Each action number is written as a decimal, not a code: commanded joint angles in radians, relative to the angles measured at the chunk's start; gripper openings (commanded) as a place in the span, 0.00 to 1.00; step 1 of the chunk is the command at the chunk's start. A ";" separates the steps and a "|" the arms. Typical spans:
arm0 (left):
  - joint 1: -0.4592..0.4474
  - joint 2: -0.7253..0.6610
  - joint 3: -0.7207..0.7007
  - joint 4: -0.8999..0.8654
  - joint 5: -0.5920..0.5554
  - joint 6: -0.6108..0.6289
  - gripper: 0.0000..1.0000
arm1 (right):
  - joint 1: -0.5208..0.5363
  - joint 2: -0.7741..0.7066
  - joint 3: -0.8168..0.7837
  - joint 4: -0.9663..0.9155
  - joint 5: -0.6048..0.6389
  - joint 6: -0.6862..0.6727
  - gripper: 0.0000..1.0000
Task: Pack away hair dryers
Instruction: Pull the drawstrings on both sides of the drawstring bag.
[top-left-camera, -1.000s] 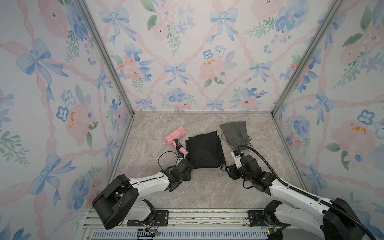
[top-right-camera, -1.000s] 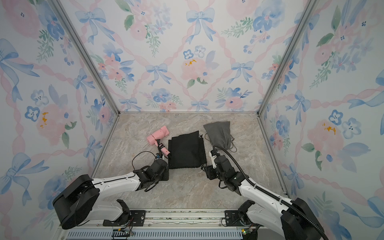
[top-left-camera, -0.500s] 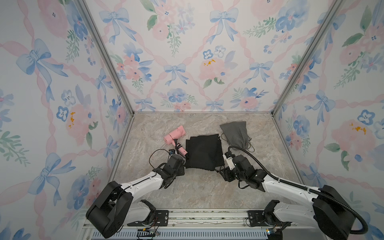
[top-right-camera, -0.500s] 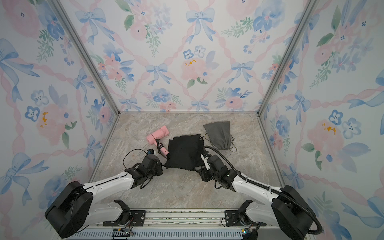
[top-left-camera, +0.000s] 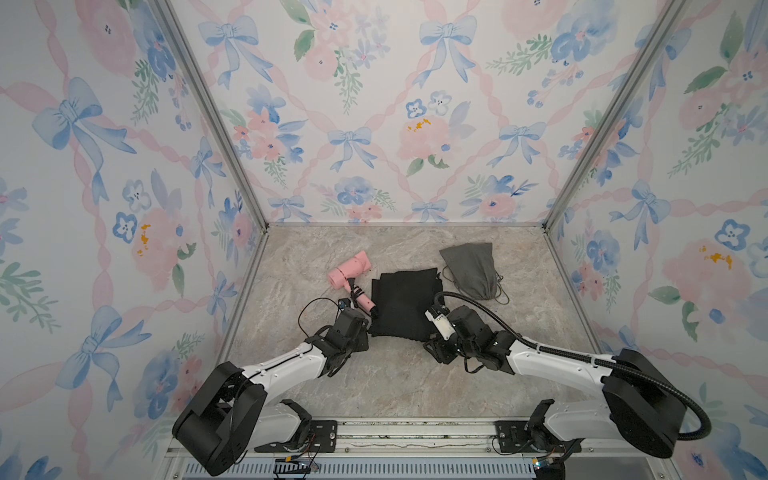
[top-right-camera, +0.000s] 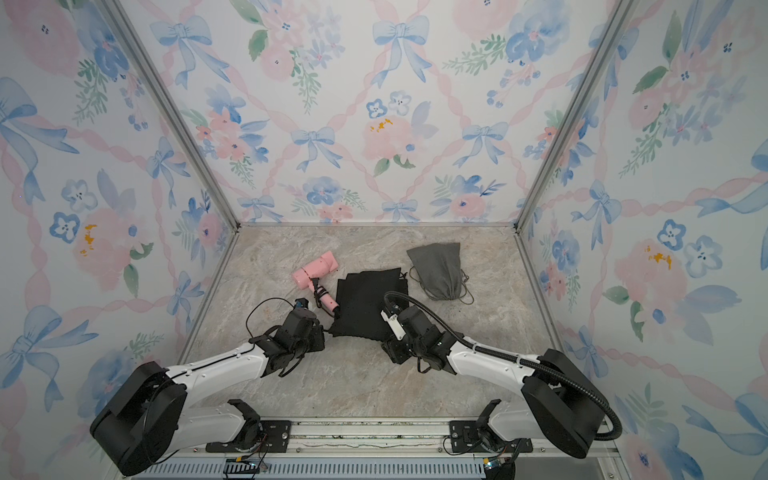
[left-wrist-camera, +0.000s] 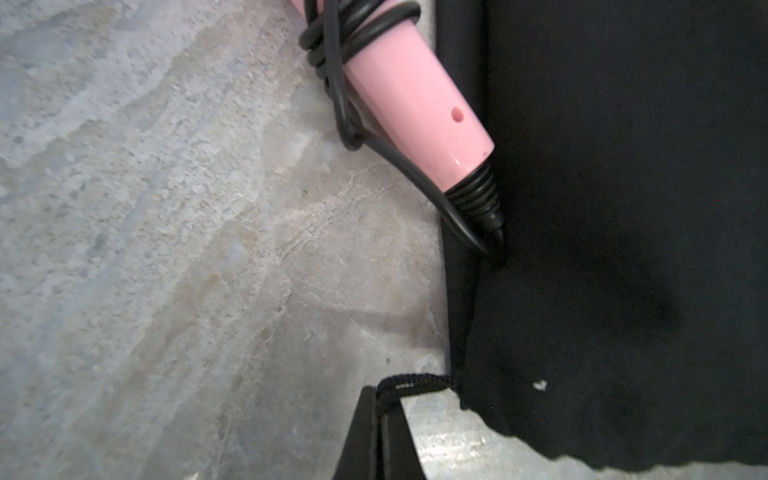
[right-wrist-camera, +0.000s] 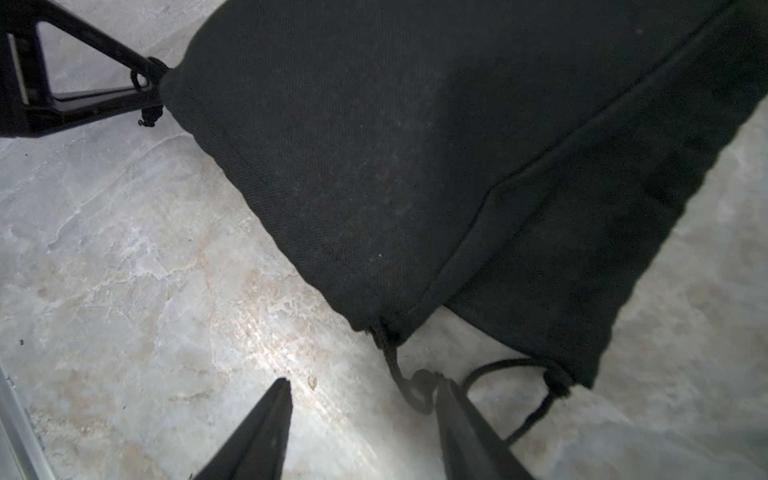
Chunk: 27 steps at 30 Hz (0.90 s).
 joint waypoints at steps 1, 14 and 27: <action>0.011 -0.002 -0.010 -0.015 0.004 0.019 0.00 | 0.010 0.058 0.037 0.006 -0.025 -0.036 0.58; 0.022 0.002 -0.005 -0.006 0.012 0.025 0.00 | 0.010 0.128 0.028 0.012 -0.037 -0.035 0.46; 0.026 -0.031 -0.002 -0.007 0.019 0.020 0.00 | 0.008 0.116 0.020 0.030 0.049 -0.017 0.00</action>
